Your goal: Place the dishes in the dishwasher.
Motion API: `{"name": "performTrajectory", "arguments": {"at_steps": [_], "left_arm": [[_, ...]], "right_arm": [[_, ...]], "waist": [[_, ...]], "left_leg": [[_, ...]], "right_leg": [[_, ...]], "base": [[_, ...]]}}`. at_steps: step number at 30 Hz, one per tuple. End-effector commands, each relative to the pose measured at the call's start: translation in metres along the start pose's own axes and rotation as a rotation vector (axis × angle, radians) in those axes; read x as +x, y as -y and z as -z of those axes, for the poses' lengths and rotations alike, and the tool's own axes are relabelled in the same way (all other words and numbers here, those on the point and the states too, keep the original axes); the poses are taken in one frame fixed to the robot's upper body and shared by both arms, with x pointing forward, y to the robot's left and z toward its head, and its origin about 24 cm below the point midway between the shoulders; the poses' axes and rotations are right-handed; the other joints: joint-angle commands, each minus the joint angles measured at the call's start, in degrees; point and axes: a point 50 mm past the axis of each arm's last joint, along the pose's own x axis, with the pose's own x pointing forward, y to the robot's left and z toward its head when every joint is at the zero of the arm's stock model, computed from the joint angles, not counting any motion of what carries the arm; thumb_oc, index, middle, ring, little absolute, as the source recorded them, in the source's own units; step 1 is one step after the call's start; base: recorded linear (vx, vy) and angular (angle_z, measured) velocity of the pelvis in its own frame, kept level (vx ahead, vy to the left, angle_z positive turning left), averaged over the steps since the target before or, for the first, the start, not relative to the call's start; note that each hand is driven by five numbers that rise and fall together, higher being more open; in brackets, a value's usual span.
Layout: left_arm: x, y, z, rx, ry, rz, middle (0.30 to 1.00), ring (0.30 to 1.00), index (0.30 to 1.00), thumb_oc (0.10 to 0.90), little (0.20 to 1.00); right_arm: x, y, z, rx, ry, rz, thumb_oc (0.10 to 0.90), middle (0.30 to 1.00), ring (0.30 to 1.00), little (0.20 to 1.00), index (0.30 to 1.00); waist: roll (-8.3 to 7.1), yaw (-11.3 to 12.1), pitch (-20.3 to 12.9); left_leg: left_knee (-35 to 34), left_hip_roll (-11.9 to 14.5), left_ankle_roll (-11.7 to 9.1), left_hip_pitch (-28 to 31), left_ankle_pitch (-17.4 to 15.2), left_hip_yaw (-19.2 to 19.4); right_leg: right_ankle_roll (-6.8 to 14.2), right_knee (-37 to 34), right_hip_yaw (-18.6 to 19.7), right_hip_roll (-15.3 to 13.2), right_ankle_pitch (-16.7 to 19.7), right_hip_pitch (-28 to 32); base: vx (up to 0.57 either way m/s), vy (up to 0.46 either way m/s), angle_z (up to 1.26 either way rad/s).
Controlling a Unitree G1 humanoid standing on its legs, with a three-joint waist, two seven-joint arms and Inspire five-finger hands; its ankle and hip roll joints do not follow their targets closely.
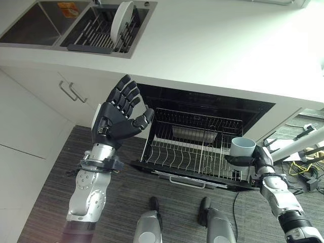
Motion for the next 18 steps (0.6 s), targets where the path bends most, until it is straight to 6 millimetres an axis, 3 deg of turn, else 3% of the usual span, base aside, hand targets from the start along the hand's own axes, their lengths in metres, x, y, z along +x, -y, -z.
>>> {"name": "performTrajectory", "arguments": {"at_steps": [1,18], "left_arm": [[0.015,0.017,-0.041,0.018,0.211,0.139,0.9,0.9,0.9,0.8,0.9],[0.03,0.022,-0.051,-0.011,0.251,0.175,0.9,0.9,0.9,0.8,0.9]], "right_arm": [[0.013,0.001,-0.055,0.006,0.189,-0.027,0.4,0.3,0.3,0.3,0.3],[0.039,0.016,-0.054,0.055,0.009,-0.007,0.4,0.3,0.3,0.3,0.3]], "waist": [[-0.94,0.5,-3.2],[0.9,1.7,0.2]], "left_leg": [[4.7,-1.2,0.9,-0.8,-10.2,-0.2],[4.7,-2.3,0.8,-2.1,-9.6,-1.5]], "right_leg": [[4.2,-4.0,-0.8,-0.1,-6.1,5.2],[3.9,-4.0,-1.2,-0.8,-5.0,4.0]], "base": [[0.0,0.0,0.0],[0.01,-0.001,0.02]]}}
